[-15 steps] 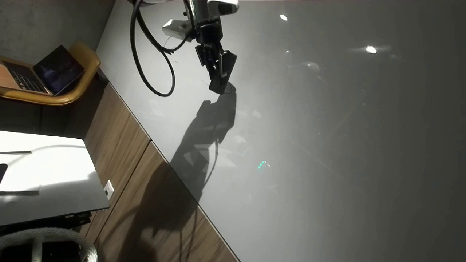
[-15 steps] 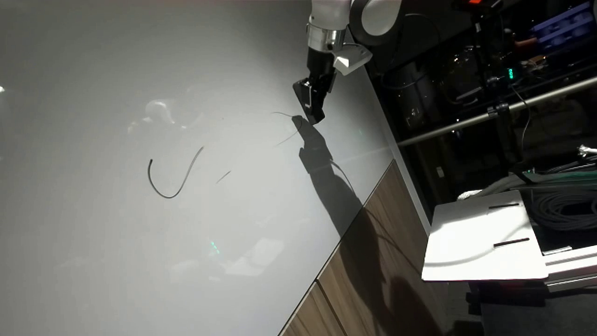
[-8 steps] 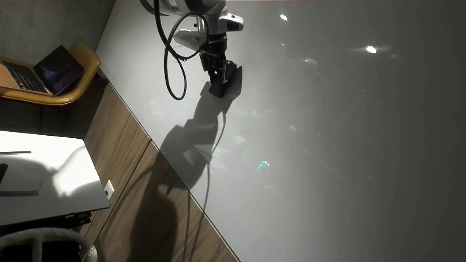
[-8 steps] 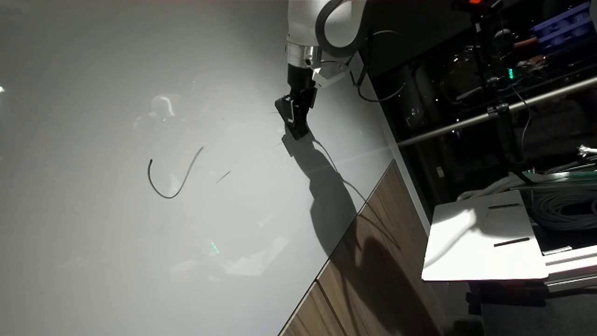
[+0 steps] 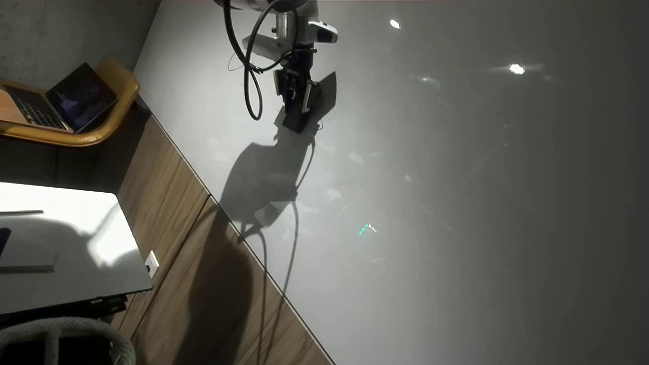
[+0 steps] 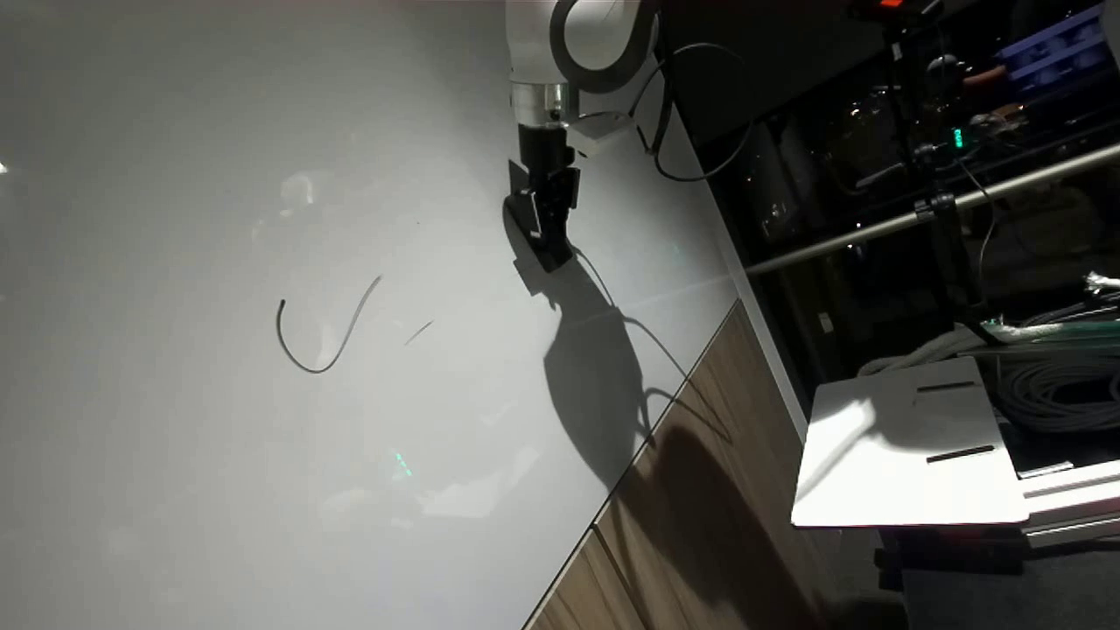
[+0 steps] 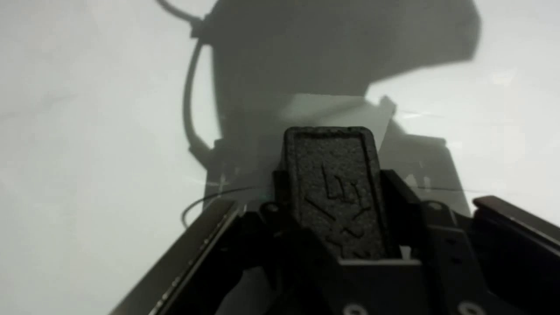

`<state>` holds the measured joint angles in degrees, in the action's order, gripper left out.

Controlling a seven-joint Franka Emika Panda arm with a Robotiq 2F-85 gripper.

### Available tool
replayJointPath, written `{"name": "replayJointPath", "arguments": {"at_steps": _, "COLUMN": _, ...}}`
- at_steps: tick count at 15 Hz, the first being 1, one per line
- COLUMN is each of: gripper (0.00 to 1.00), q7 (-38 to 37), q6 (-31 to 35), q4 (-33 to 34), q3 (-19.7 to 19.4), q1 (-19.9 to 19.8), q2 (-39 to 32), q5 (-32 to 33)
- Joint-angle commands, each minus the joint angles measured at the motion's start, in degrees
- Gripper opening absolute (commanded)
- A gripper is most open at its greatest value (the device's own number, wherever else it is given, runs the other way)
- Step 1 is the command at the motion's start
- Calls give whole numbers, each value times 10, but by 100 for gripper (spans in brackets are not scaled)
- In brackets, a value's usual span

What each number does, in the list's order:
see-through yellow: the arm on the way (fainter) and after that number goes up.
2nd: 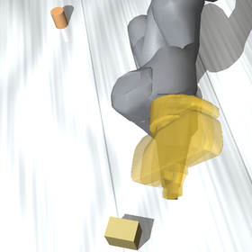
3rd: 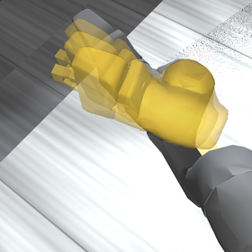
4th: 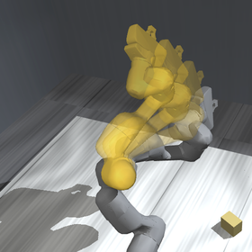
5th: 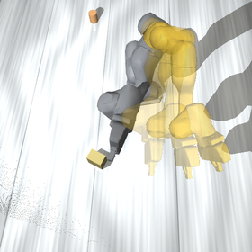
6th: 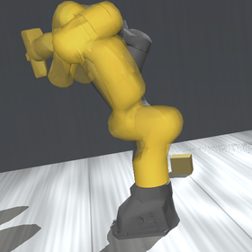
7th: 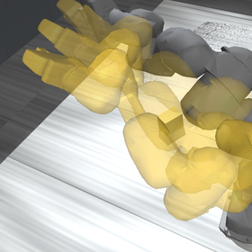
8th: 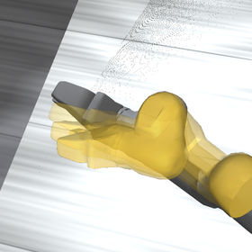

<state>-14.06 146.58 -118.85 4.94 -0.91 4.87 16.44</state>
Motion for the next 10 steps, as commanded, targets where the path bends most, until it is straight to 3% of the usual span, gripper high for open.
{"name": "replayJointPath", "arguments": {"at_steps": 1, "gripper": 29, "q7": -12, "q6": -17, "q4": 96, "q3": 28, "q1": 41, "q2": -75, "q5": -6}}
{"name": "replayJointPath", "arguments": {"at_steps": 6, "gripper": 29, "q7": -41, "q6": -67, "q4": 172, "q3": 51, "q1": 87, "q2": -126, "q5": 19}}
{"name": "replayJointPath", "arguments": {"at_steps": 10, "gripper": 29, "q7": -18, "q6": -100, "q4": 181, "q3": 34, "q1": 92, "q2": -130, "q5": 22}}
